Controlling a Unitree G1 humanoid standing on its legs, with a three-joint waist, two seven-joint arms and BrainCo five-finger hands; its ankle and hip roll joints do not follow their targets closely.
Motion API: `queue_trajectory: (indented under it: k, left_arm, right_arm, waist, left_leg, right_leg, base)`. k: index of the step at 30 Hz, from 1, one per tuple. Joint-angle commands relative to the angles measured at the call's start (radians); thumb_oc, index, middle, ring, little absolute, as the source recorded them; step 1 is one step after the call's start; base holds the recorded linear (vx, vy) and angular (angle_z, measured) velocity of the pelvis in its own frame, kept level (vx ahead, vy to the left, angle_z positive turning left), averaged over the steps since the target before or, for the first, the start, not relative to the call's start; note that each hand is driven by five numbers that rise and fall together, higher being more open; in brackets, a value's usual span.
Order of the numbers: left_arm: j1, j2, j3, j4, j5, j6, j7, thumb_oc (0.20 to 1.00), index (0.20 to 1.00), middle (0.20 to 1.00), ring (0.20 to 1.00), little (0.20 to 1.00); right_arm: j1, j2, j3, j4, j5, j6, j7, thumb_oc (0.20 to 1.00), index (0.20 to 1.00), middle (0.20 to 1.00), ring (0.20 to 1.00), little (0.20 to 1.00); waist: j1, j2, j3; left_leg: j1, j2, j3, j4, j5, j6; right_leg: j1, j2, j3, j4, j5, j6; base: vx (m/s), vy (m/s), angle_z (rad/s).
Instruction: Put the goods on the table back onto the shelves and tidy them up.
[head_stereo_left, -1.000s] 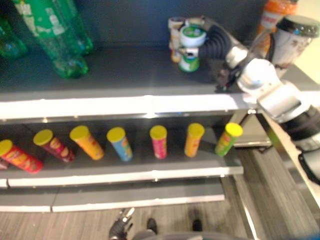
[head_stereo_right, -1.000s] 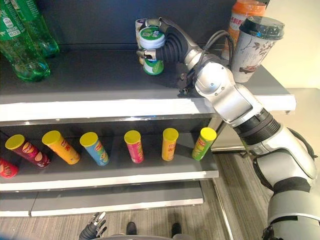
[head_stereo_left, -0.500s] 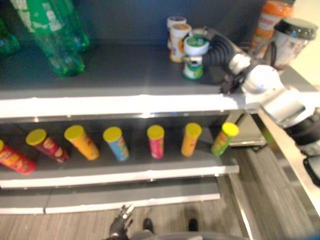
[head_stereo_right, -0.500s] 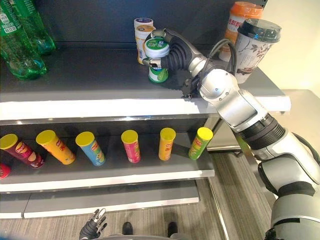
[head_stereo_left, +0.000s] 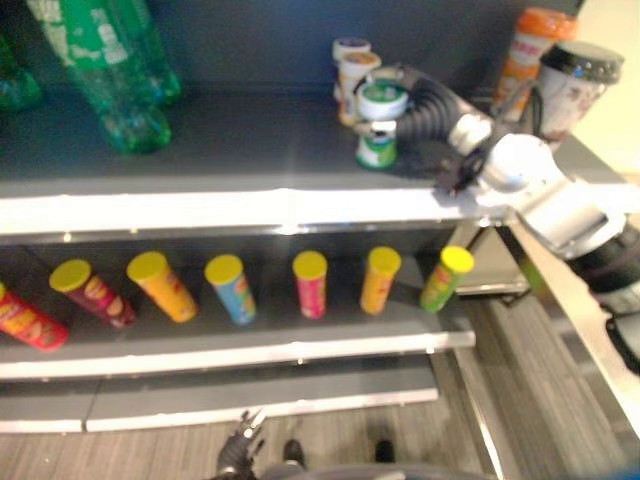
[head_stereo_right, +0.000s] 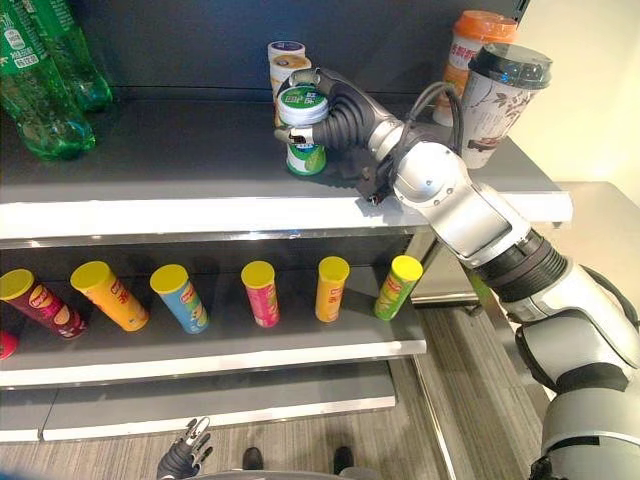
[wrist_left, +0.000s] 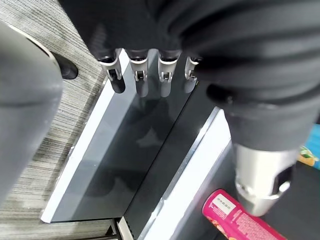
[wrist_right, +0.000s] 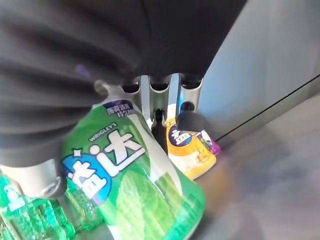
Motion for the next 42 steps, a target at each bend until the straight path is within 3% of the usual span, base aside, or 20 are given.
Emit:
queue_trajectory:
  k: [1,2,3,4,14,24,27,30,32,34,35,37,39,40,41,42]
  left_arm:
    - [-0.013,-0.011,-0.033,0.025,-0.001,-0.034,0.0,1.0,1.0,1.0,1.0,1.0]
    - [-0.014,-0.01,-0.034,0.025,-0.001,-0.034,0.001,1.0,1.0,1.0,1.0,1.0]
    - [-0.014,-0.008,-0.036,0.026,-0.001,-0.035,0.002,1.0,1.0,1.0,1.0,1.0]
    - [-0.017,-0.008,-0.036,0.025,-0.002,-0.035,0.002,1.0,1.0,1.0,1.0,1.0]
    - [-0.024,-0.014,-0.029,0.037,0.0,-0.039,0.004,1.0,1.0,1.0,1.0,1.0]
    - [-0.035,-0.023,-0.033,0.034,0.004,-0.042,0.004,1.0,1.0,1.0,1.0,1.0]
    - [-0.037,-0.044,-0.043,0.02,0.017,-0.036,-0.004,1.0,1.0,1.0,1.0,1.0]
    - [-0.037,-0.04,-0.045,0.019,0.017,-0.035,-0.004,1.0,1.0,1.0,1.0,1.0]
    - [-0.038,-0.04,-0.069,0.027,0.03,-0.029,-0.004,1.0,1.0,1.0,1.0,1.0]
    - [-0.032,-0.038,-0.078,0.026,0.027,-0.029,-0.005,1.0,1.0,1.0,1.0,1.0]
    - [-0.023,-0.041,-0.09,0.021,0.027,-0.024,-0.006,1.0,1.0,1.0,1.0,1.0]
    - [-0.019,-0.041,-0.097,0.023,0.026,-0.021,-0.006,1.0,1.0,1.0,1.0,1.0]
    - [-0.022,-0.021,-0.14,0.025,0.031,-0.015,0.005,1.0,1.0,1.0,1.0,1.0]
    - [-0.022,-0.002,-0.162,0.026,0.032,-0.011,0.012,1.0,1.0,1.0,1.0,1.0]
    - [-0.024,0.011,-0.185,0.021,0.031,-0.009,0.018,1.0,1.0,1.0,1.0,1.0]
    - [-0.034,0.006,-0.199,0.018,0.033,-0.008,0.027,1.0,1.0,1.0,1.0,1.0]
  right_arm:
    - [-0.06,-0.03,0.077,-0.008,0.013,-0.01,0.011,0.2,0.2,0.2,0.2,0.2]
    - [-0.061,-0.025,0.072,-0.003,0.01,-0.01,0.008,0.2,0.2,0.2,0.2,0.2]
    - [-0.061,-0.017,0.068,0.005,0.007,-0.009,0.007,0.369,0.369,0.369,0.369,0.369]
    - [-0.068,-0.007,0.063,0.02,-0.007,-0.01,0.002,1.0,1.0,1.0,1.0,1.0]
    - [-0.087,0.025,0.025,0.043,-0.047,-0.011,-0.018,1.0,1.0,1.0,1.0,1.0]
    - [-0.132,0.004,-0.009,0.004,-0.101,-0.024,-0.069,1.0,1.0,1.0,1.0,1.0]
    - [-0.175,-0.061,-0.143,-0.161,-0.227,-0.087,-0.197,1.0,1.0,1.0,1.0,1.0]
    - [-0.166,-0.064,-0.15,-0.167,-0.228,-0.085,-0.196,1.0,1.0,1.0,1.0,1.0]
    - [0.032,0.002,-0.361,-0.382,-0.117,-0.147,-0.23,1.0,1.0,1.0,1.0,1.0]
    - [0.08,0.018,-0.404,-0.437,-0.097,-0.156,-0.242,1.0,1.0,1.0,1.0,1.0]
    - [0.224,0.091,-0.393,-0.57,0.078,-0.188,-0.181,1.0,1.0,1.0,1.0,1.0]
    - [0.278,0.114,-0.382,-0.601,0.138,-0.197,-0.164,1.0,1.0,1.0,1.0,1.0]
    - [0.459,0.142,-0.278,-0.671,0.367,-0.227,-0.053,1.0,1.0,1.0,1.0,1.0]
    - [0.5,0.12,-0.238,-0.676,0.416,-0.227,-0.016,1.0,1.0,1.0,1.0,1.0]
    - [0.515,0.044,-0.205,-0.688,0.432,-0.234,0.011,1.0,1.0,1.0,1.0,1.0]
    - [0.595,0.062,-0.216,-0.664,0.496,-0.237,0.047,1.0,1.0,1.0,1.0,1.0]
  waist:
    - [-0.003,0.031,0.016]
    - [-0.004,0.031,0.017]
    - [-0.003,0.031,0.018]
    - [-0.003,0.031,0.018]
    - [0.003,0.031,0.02]
    - [-0.001,0.036,0.022]
    - [-0.017,0.057,0.024]
    - [-0.015,0.055,0.024]
    - [-0.031,0.063,0.01]
    - [-0.035,0.06,0.003]
    - [-0.049,0.055,-0.01]
    - [-0.052,0.052,-0.015]
    - [-0.058,0.038,-0.024]
    - [-0.057,0.028,-0.028]
    - [-0.061,0.02,-0.034]
    - [-0.06,0.023,-0.036]
  left_leg:
    - [0.029,0.048,-0.035,0.0,-0.071,-0.028]
    - [0.029,0.048,-0.036,0.0,-0.071,-0.028]
    - [0.03,0.047,-0.036,0.0,-0.071,-0.028]
    - [0.029,0.047,-0.036,0.0,-0.071,-0.028]
    - [0.029,0.047,-0.039,0.0,-0.071,-0.027]
    - [0.026,0.049,-0.036,0.0,-0.069,-0.026]
    - [0.029,0.049,-0.032,0.0,-0.067,-0.023]
    - [0.026,0.049,-0.033,0.0,-0.063,-0.023]
    - [0.03,0.048,-0.032,0.0,-0.063,-0.019]
    - [0.033,0.047,-0.031,0.0,-0.065,-0.018]
    - [0.041,0.047,-0.029,0.0,-0.069,-0.018]
    - [0.044,0.047,-0.027,0.0,-0.072,-0.018]
    - [0.057,0.049,-0.024,0.0,-0.083,-0.021]
    - [0.06,0.049,-0.026,0.0,-0.087,-0.023]
    - [0.063,0.05,-0.026,0.0,-0.09,-0.024]
    - [0.066,0.05,-0.029,0.0,-0.097,-0.025]
  right_leg:
    - [0.044,-0.036,-0.014,0.004,0.04,-0.041]
    - [0.045,-0.036,-0.014,0.004,0.04,-0.041]
    - [0.045,-0.036,-0.013,0.004,0.04,-0.041]
    - [0.044,-0.036,-0.013,0.004,0.041,-0.041]
    - [0.045,-0.036,-0.013,0.004,0.043,-0.041]
    - [0.042,-0.034,-0.013,0.004,0.041,-0.039]
    - [0.046,-0.033,-0.018,0.004,0.029,-0.034]
    - [0.044,-0.033,-0.018,0.004,0.033,-0.035]
    - [0.043,-0.033,-0.02,0.004,0.03,-0.036]
    - [0.044,-0.034,-0.022,0.004,0.029,-0.037]
    - [0.047,-0.032,-0.02,0.004,0.03,-0.037]
    - [0.047,-0.03,-0.019,0.004,0.029,-0.038]
    - [0.046,-0.025,-0.016,0.004,0.028,-0.043]
    - [0.045,-0.024,-0.015,0.004,0.028,-0.045]
    - [0.045,-0.024,-0.015,0.004,0.029,-0.047]
    - [0.043,-0.023,-0.016,0.004,0.028,-0.05]
  base:
    - [0.0,0.001,-0.05]
    - [0.0,0.0,0.0]
    - [0.0,0.0,0.0]
    - [0.0,0.0,0.0]
    - [0.0,0.0,0.0]
    - [0.0,0.0,0.0]
    - [0.0,0.006,0.02]
    - [0.0,0.009,-0.01]
    - [0.03,0.027,-0.02]
    - [0.03,0.012,0.16]
    - [0.04,0.003,0.02]
    - [0.03,-0.009,-0.12]
    - [0.02,-0.024,-0.19]
    - [0.01,-0.017,-0.09]
    - [0.01,-0.021,0.03]
    - [0.0,-0.03,0.02]
